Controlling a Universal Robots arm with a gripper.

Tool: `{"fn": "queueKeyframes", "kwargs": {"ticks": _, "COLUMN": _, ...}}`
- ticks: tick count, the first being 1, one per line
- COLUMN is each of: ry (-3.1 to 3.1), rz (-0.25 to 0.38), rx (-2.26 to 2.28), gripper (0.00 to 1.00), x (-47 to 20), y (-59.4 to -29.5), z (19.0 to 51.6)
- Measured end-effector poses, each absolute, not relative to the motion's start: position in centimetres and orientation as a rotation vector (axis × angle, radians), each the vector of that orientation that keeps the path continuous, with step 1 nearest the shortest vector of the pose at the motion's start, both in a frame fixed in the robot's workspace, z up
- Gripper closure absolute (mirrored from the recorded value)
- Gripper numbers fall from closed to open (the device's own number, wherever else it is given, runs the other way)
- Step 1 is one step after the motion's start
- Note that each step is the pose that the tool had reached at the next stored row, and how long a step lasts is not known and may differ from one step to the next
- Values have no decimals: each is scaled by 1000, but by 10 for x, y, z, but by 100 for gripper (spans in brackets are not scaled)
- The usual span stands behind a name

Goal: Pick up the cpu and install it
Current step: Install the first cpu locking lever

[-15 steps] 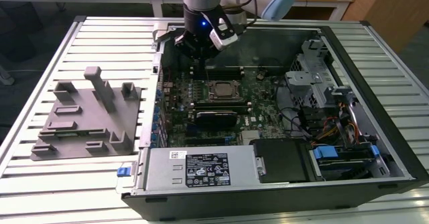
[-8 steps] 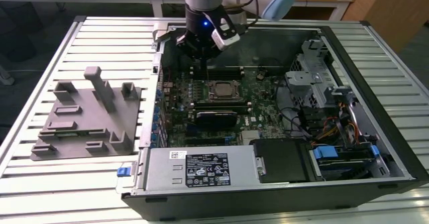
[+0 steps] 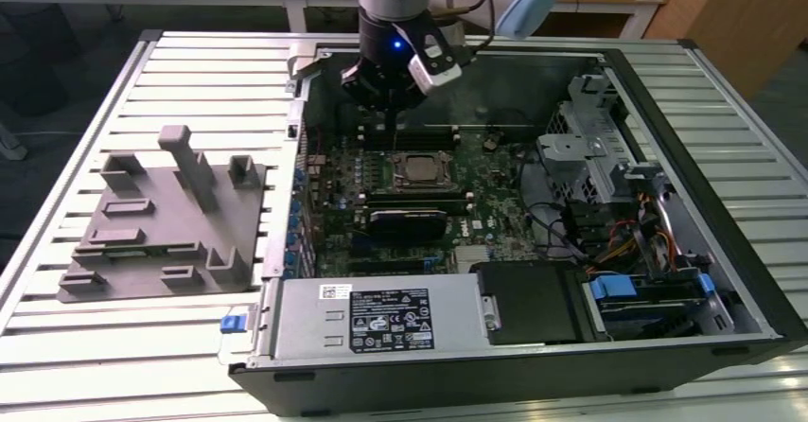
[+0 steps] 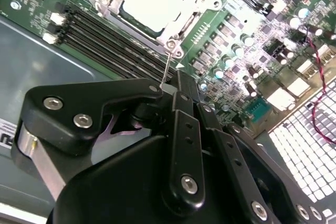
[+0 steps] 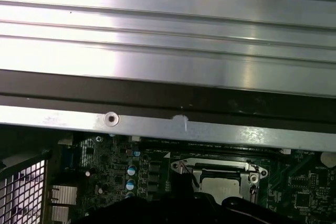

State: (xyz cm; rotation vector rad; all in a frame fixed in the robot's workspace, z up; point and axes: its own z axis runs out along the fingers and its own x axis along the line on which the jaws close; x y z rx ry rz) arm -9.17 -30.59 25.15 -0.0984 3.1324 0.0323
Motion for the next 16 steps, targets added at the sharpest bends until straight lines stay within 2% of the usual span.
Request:
{"fn": "queueKeyframes", "kwargs": {"ticks": 11, "ry": 3131, "rz": 77, "rx": -98, "gripper": 89, "x": -87, "y": -307, "z": 250}}
{"fn": "queueKeyframes", "kwargs": {"ticks": 16, "ry": 3131, "rz": 79, "rx": -80, "gripper": 89, "x": -85, "y": -307, "z": 247}}
